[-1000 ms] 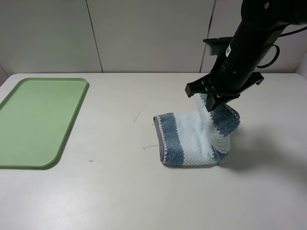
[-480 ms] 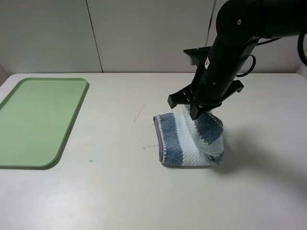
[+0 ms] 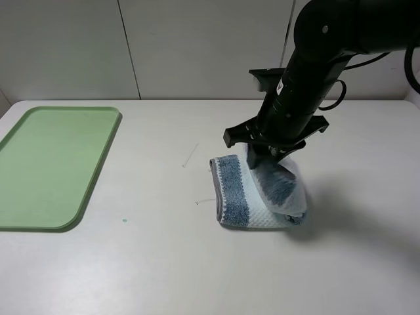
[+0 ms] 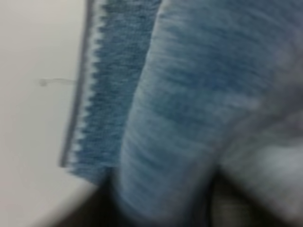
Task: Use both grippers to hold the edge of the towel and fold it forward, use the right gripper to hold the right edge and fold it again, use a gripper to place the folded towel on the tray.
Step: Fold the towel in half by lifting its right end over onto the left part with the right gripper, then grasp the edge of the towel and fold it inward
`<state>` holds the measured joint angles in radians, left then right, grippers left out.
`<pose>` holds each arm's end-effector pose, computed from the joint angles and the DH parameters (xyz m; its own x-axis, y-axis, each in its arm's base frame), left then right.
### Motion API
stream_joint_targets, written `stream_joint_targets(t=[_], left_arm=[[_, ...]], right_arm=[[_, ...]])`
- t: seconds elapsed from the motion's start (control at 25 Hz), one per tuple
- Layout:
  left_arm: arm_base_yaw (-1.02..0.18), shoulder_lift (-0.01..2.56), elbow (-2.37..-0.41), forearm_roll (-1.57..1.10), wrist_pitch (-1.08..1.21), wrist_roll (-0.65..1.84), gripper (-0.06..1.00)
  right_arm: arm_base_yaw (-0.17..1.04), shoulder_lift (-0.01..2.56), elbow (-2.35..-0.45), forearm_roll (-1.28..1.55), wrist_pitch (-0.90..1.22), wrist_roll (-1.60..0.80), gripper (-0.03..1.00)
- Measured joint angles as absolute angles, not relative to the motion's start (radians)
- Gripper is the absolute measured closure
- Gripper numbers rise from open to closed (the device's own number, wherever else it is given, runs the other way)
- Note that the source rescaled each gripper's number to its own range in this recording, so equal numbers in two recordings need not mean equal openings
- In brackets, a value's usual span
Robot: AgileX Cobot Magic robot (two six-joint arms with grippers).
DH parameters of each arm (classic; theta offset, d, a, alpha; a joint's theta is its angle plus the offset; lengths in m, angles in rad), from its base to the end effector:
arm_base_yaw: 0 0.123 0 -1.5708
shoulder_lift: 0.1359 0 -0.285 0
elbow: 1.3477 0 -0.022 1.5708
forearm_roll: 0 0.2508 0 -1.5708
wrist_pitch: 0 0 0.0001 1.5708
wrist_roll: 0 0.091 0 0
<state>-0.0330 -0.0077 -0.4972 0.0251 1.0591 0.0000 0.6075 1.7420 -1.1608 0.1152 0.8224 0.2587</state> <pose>-0.0056 0.0022 0.2766 -0.4496 0.0271 -0.8928 0.0190 0.9996 0.0208 0.2751 0.2006 0.2074 -0.9433 -0.2542 -0.2136 -0.2906 0.9432 0.1612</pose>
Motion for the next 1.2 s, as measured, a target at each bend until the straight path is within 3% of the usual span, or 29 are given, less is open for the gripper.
stream_joint_targets(t=[0.08, 0.2, 0.52, 1.04, 1.2], left_arm=[[-0.033, -0.008, -0.497, 0.025, 1.059, 0.0, 0.01], [-0.033, -0.008, -0.497, 0.025, 1.059, 0.0, 0.01], [-0.033, -0.008, -0.497, 0.025, 1.059, 0.0, 0.01], [-0.033, -0.008, -0.497, 0.025, 1.059, 0.0, 0.01], [-0.033, -0.008, -0.497, 0.025, 1.059, 0.0, 0.01]], right_arm=[[0.607, 1.742, -1.161, 0.146, 0.82, 0.217, 0.06], [0.607, 1.742, -1.161, 0.208, 0.813, 0.166, -0.01], [0.607, 1.706, -1.183, 0.201, 0.835, 0.15, -0.03], [0.607, 1.403, -1.189, 0.1, 1.191, 0.073, -0.03], [0.607, 1.274, -1.152, 0.1, 1.208, 0.044, -0.03]])
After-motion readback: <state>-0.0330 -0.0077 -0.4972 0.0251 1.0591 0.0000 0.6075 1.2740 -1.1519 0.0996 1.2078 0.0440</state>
